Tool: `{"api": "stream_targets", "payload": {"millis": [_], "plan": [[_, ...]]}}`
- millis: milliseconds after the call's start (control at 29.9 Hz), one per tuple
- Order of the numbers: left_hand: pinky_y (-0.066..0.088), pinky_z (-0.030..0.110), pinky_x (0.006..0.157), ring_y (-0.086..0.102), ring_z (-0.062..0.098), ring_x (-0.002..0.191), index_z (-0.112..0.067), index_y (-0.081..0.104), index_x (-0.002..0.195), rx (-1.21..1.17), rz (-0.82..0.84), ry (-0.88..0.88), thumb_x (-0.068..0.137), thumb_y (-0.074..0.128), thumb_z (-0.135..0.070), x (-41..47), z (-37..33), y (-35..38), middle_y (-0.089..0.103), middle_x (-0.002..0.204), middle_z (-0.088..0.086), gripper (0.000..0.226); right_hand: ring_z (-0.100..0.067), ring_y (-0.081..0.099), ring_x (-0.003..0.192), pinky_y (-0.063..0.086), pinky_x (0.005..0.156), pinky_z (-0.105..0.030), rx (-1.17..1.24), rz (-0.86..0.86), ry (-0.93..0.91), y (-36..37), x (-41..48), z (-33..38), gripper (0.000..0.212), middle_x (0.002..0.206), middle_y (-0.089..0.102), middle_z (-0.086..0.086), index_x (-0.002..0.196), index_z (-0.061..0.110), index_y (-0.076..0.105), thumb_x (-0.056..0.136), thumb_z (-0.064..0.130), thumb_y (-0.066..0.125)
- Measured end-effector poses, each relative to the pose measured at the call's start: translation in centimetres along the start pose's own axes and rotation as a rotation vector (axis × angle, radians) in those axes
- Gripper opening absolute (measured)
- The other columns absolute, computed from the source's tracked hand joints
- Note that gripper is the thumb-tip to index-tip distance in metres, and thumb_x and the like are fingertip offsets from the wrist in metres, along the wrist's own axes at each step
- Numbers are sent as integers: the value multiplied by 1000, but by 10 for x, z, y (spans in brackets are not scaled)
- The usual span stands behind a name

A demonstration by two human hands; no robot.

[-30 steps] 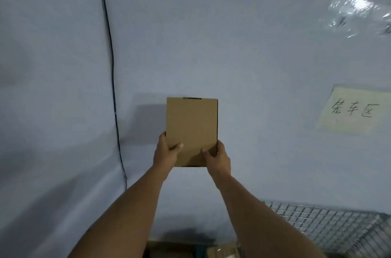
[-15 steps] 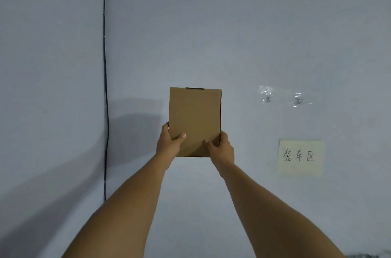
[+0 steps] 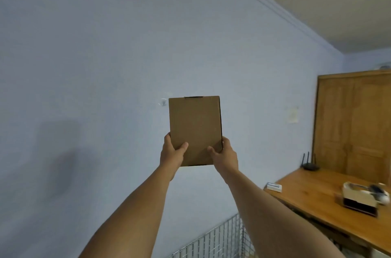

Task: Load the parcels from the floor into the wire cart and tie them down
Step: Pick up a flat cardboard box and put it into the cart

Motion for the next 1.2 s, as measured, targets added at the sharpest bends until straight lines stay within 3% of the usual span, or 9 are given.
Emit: {"api": "stream_targets", "payload": {"millis": [200, 267, 401, 534, 634, 801, 902, 1102, 1202], "plan": [[45, 45, 110, 48, 30, 140, -28, 28, 157, -53, 213, 24, 102, 63, -35, -33, -48, 188, 45, 155, 1, 65, -25, 64, 117, 54, 94, -36, -138, -211, 71, -173, 25, -70, 53, 134, 65, 1, 148, 25, 42, 100, 34, 63], [47, 46, 110, 50, 31, 139, -29, 28, 156, -78, 284, 44, 102, 63, -36, -47, -64, 251, 45, 156, 1, 64, -25, 65, 117, 56, 97, -41, -168, -277, 96, -232, 29, -92, 53, 135, 65, 1, 147, 25, 42, 100, 36, 64], [50, 45, 107, 53, 31, 136, -31, 30, 155, -136, 404, 65, 101, 63, -36, -78, -96, 370, 48, 153, 1, 63, -24, 62, 123, 54, 94, -35, -198, -385, 130, -344, 31, -128, 53, 136, 62, 0, 150, 21, 39, 103, 30, 62], [50, 46, 107, 53, 32, 136, -29, 31, 155, -186, 508, 93, 102, 62, -32, -108, -128, 472, 49, 152, 3, 62, -25, 64, 119, 57, 96, -39, -265, -482, 157, -440, 37, -163, 55, 136, 64, -3, 151, 23, 38, 102, 33, 62], [49, 48, 108, 52, 32, 137, -30, 31, 154, -199, 587, 104, 102, 63, -33, -127, -144, 537, 49, 152, 2, 62, -25, 65, 116, 55, 90, -33, -332, -546, 199, -498, 37, -186, 55, 132, 65, -3, 150, 22, 39, 101, 33, 63], [48, 50, 111, 50, 32, 139, -29, 32, 155, -247, 682, 124, 102, 64, -30, -147, -164, 625, 49, 153, 2, 62, -22, 67, 105, 58, 92, -40, -373, -639, 232, -570, 47, -224, 54, 128, 68, -2, 146, 23, 42, 98, 35, 64], [46, 54, 113, 49, 32, 140, -30, 32, 156, -249, 718, 119, 101, 64, -31, -145, -164, 670, 50, 152, 1, 63, -24, 66, 114, 56, 95, -39, -410, -680, 259, -597, 61, -248, 57, 130, 66, -1, 148, 26, 41, 98, 38, 64], [44, 51, 113, 44, 32, 145, -31, 29, 158, -229, 735, 119, 101, 64, -31, -116, -147, 750, 43, 159, 1, 67, -24, 64, 117, 57, 97, -47, -408, -692, 269, -622, 122, -306, 61, 136, 63, -3, 149, 25, 39, 96, 43, 65], [42, 50, 114, 39, 32, 148, -31, 23, 160, -190, 704, 112, 101, 64, -36, -81, -131, 782, 34, 164, 0, 72, -24, 66, 116, 59, 93, -43, -394, -657, 259, -619, 171, -330, 65, 135, 64, -3, 152, 23, 36, 97, 41, 65]]}}
Point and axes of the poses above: each hand's wrist, its own x-axis towards the middle knuckle, its own y-axis out of the palm, z = x × y, the point moved 9 cm from there along x, towards the middle knuckle
